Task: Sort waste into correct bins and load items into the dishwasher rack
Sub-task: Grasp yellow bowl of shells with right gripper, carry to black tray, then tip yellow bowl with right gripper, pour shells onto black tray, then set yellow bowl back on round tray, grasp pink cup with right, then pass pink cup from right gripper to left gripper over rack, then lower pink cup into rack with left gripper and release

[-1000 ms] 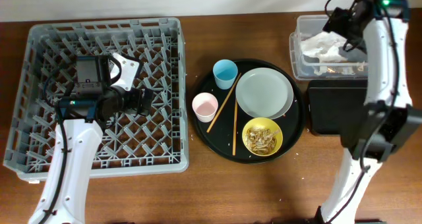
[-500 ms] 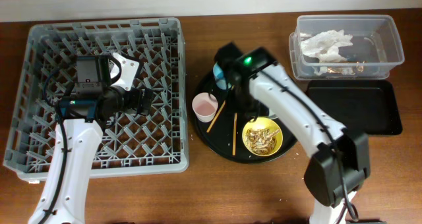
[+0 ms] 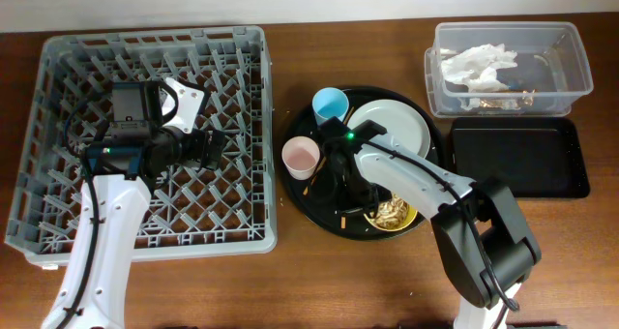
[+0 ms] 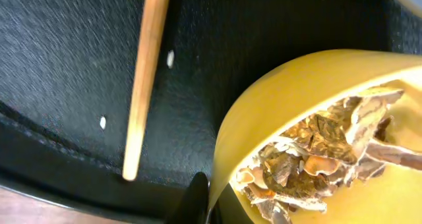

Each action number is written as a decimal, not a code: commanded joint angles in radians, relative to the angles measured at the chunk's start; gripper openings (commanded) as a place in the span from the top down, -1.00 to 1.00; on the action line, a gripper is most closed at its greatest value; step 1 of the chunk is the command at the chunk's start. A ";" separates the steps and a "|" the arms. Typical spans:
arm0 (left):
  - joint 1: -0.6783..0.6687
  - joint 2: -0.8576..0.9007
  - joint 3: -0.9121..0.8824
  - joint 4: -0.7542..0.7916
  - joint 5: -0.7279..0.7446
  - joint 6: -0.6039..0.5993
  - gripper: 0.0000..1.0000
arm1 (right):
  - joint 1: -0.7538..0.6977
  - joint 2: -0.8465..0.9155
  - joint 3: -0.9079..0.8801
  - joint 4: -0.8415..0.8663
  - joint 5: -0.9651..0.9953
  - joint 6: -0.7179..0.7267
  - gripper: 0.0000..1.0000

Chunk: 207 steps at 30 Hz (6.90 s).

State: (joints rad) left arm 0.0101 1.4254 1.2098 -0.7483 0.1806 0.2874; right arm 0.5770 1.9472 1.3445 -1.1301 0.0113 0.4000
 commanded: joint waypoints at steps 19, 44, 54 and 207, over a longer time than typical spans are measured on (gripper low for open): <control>0.006 0.001 0.016 0.002 0.014 -0.009 -0.99 | -1.186 -0.299 0.359 -0.276 -0.962 -0.815 0.92; 0.006 0.001 0.016 0.002 0.014 -0.010 -0.99 | -1.364 -0.026 -0.026 0.129 -1.374 -0.911 0.92; 0.006 0.001 0.016 0.002 0.014 -0.010 -0.99 | -1.416 -0.026 -0.026 0.197 -1.563 -0.488 0.92; -0.249 0.259 0.332 -0.395 -0.124 -0.413 -0.98 | -0.288 -0.060 0.331 0.302 -0.130 0.067 -0.67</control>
State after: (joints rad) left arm -0.2348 1.6985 1.4052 -1.1221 0.0589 -0.1314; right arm 0.2409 1.8572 1.6806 -0.8494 -0.3523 0.3626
